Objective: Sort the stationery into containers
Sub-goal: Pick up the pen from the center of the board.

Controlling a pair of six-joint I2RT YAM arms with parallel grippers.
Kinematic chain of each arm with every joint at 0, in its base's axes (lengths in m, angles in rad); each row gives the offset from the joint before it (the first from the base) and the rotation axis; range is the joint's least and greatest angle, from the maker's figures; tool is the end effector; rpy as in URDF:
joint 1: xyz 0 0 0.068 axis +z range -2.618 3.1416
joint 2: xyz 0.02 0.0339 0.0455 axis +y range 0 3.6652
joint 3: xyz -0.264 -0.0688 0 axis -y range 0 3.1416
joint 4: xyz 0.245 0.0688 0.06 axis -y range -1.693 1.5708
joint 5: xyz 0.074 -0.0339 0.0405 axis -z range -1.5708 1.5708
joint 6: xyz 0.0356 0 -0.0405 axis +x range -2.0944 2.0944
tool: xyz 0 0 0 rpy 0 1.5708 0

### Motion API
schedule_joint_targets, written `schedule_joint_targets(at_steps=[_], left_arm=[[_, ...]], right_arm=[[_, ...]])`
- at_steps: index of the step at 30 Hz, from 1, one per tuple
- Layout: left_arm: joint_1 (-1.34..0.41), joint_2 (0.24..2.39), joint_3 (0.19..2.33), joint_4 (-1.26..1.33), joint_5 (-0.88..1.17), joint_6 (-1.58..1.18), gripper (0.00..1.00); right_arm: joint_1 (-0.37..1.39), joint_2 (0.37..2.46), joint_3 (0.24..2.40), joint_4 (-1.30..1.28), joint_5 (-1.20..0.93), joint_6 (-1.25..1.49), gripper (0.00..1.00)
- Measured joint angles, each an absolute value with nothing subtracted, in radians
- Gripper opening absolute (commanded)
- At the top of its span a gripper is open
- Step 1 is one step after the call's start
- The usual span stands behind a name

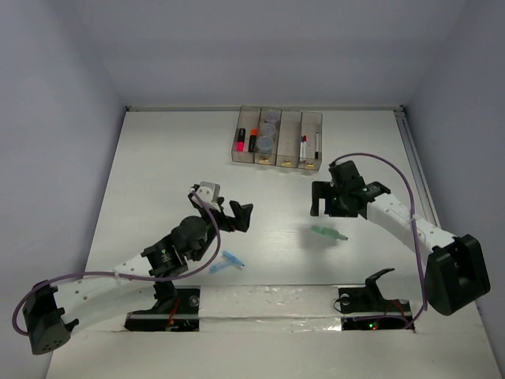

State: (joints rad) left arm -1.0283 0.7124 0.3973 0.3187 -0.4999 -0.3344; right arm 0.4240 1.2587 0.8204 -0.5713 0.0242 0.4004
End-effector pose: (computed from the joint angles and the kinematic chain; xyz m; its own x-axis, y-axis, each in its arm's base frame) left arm 0.1060 -0.1428 0.2676 -0.1637 -0.2864 -0.9440 0.4768 0.8148 -0.3298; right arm 0.2233 0.0998 0.2223 -0.8664 0.0365 -0.4981 -0.0672 0.9798 0.1886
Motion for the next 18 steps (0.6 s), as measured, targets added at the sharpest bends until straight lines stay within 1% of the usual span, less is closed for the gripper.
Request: schedule_joint_targets(at_steps=[8, 14, 18], left_arm=[[-1.028, 0.694, 0.420, 0.319, -0.498, -0.333, 0.99], [-1.028, 0.684, 0.420, 0.316, -0.503, -0.326, 0.99], [-1.027, 0.674, 0.420, 0.316, -0.509, -0.321, 0.99]], right_arm=[[0.429, 1.384, 0.937, -0.732, 0.040, 0.396, 1.00], [0.476, 1.599, 1.061, -0.820, 0.094, 0.380, 1.00], [0.492, 1.628, 1.075, -0.881, 0.122, 0.354, 1.00]])
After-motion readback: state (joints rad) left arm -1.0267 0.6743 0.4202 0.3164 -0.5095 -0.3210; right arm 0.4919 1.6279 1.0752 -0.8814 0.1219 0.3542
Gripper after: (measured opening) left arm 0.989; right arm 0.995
